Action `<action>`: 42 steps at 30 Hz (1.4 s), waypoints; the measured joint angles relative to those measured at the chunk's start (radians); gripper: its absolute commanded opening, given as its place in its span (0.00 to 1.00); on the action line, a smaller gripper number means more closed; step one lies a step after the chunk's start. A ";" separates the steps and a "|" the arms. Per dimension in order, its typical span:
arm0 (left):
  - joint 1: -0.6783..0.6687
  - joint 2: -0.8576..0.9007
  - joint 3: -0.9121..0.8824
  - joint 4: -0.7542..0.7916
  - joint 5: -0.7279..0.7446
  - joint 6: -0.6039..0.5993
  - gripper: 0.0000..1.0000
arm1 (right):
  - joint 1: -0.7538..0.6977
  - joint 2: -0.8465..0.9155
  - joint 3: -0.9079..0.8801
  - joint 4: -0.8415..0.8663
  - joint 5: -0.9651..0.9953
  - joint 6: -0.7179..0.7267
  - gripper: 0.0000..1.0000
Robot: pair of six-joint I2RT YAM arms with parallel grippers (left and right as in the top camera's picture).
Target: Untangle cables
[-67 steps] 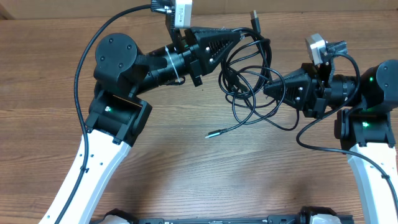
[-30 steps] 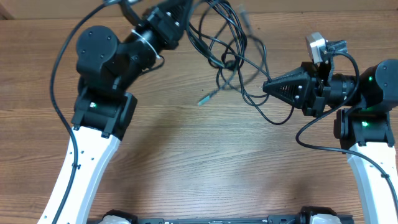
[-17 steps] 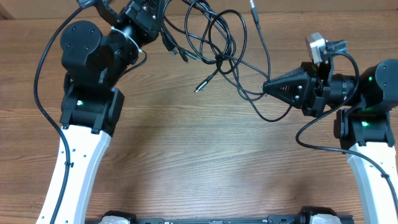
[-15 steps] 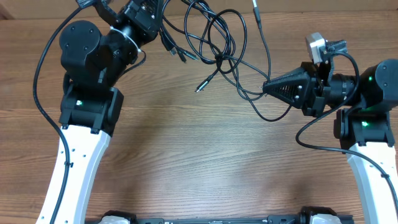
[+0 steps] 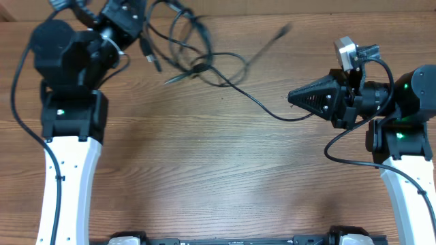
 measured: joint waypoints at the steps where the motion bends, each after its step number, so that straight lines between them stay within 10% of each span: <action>1: 0.013 0.001 0.000 0.000 0.022 0.002 0.04 | 0.000 0.000 0.000 0.000 -0.001 0.000 0.04; 8: 0.018 0.001 0.000 0.004 0.245 0.077 0.04 | 0.000 0.000 0.000 0.001 -0.001 0.001 0.22; 17: 0.018 0.001 -0.001 0.181 0.466 0.109 0.04 | 0.000 0.000 0.000 0.005 -0.001 -0.001 1.00; 42: -0.127 0.001 -0.001 0.267 0.774 0.108 0.04 | 0.074 0.000 0.000 0.000 0.024 -0.001 1.00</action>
